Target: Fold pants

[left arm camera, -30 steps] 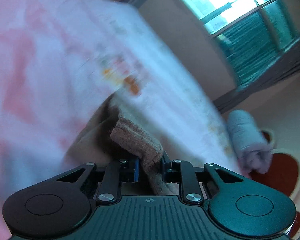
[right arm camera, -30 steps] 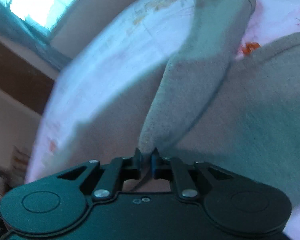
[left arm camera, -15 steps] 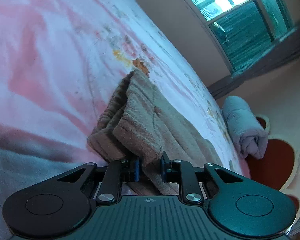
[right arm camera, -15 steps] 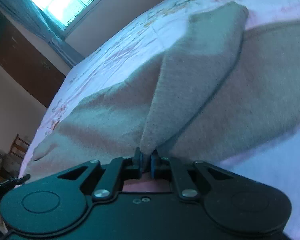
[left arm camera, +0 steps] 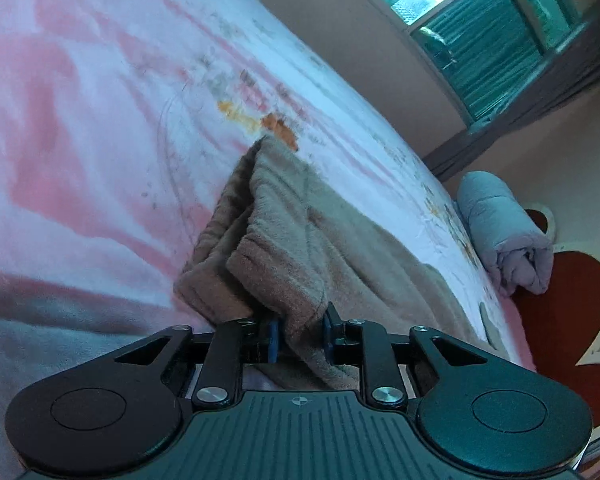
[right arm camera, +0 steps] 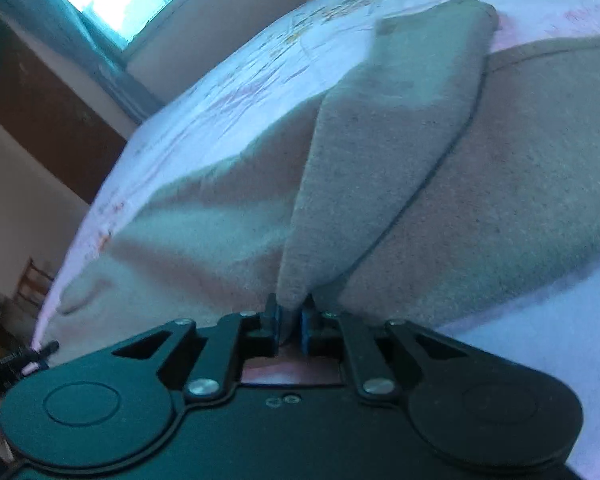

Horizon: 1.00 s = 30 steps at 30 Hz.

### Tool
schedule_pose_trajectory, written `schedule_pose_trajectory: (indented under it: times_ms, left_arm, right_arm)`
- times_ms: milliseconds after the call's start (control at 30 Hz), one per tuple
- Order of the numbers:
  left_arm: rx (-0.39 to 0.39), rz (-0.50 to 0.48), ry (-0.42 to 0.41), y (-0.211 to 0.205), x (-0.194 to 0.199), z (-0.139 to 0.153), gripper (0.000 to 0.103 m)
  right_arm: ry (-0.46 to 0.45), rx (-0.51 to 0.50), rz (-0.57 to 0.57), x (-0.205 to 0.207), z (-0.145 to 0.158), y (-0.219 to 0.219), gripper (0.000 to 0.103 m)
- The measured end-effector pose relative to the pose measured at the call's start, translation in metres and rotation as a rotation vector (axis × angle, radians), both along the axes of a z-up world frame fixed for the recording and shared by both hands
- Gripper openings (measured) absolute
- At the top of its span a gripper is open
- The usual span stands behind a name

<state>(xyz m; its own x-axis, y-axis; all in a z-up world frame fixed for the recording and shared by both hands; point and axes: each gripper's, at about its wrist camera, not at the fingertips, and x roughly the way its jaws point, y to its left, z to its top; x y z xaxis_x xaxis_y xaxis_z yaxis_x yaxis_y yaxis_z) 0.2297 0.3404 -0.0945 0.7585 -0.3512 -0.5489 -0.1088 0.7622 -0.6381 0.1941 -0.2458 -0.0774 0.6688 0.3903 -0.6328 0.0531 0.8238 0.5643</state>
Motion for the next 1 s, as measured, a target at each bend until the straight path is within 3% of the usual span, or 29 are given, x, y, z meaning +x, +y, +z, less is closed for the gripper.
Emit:
schedule_pose_trajectory:
  times_ms: [67, 100, 133, 167, 200, 367, 500, 667, 733, 767, 833, 867, 900, 933, 1000]
  left_arm:
    - [0.062, -0.003, -0.009, -0.008, -0.004, 0.01, 0.035]
    - [0.093, -0.002, -0.018, -0.011, -0.008, 0.016, 0.05]
    - [0.154, 0.015, -0.022, -0.019, -0.013, 0.027, 0.082]
    - [0.225, 0.043, -0.026, -0.025, -0.021, 0.037, 0.096]
    - [0.314, 0.085, -0.038, -0.034, -0.029, 0.046, 0.103]
    - [0.535, 0.106, -0.053, -0.082, -0.045, 0.072, 0.103]
    - [0.572, 0.03, -0.124, -0.142, -0.038, 0.08, 0.103]
    - [0.747, 0.063, 0.004, -0.196, -0.008, 0.048, 0.103]
    - [0.77, 0.057, 0.071, -0.201, -0.003, 0.03, 0.103]
    - [0.767, 0.062, 0.058, -0.202, -0.007, 0.022, 0.103]
    - [0.759, 0.066, 0.018, -0.2, -0.016, 0.016, 0.103]
    - [0.745, 0.068, 0.013, -0.198, -0.018, 0.016, 0.103]
    - [0.74, 0.068, 0.015, -0.195, -0.018, 0.018, 0.103]
    - [0.743, 0.063, 0.018, -0.195, -0.016, 0.017, 0.103]
    - [0.736, 0.055, 0.022, -0.195, -0.016, 0.02, 0.103]
  right_arm:
    - [-0.024, 0.001, -0.025, -0.005, 0.007, -0.007, 0.015]
    - [-0.051, -0.02, -0.032, -0.008, 0.014, -0.01, 0.017]
    - [-0.078, -0.031, -0.037, -0.011, 0.021, -0.014, 0.02]
    - [-0.101, -0.038, -0.046, -0.015, 0.028, -0.019, 0.021]
    - [-0.123, -0.051, -0.062, -0.019, 0.035, -0.025, 0.023]
    - [-0.191, -0.131, -0.113, -0.03, 0.063, -0.05, 0.028]
    - [-0.229, -0.236, -0.11, -0.017, 0.077, -0.05, 0.03]
    - [-0.218, -0.369, -0.066, 0.036, 0.083, -0.028, 0.032]
    - [-0.198, -0.441, -0.054, 0.058, 0.081, -0.016, 0.041]
    - [-0.18, -0.483, -0.048, 0.069, 0.078, -0.009, 0.044]
    - [-0.145, -0.573, -0.033, 0.088, 0.069, -0.001, 0.062]
    - [-0.111, -0.643, -0.042, 0.096, 0.063, 0.001, 0.057]
    - [-0.081, -0.676, -0.045, 0.101, 0.058, 0.0, 0.007]
    - [-0.08, -0.619, -0.033, 0.099, 0.057, -0.009, 0.0]
    - [-0.096, -0.556, -0.123, 0.083, 0.062, -0.033, 0.0]
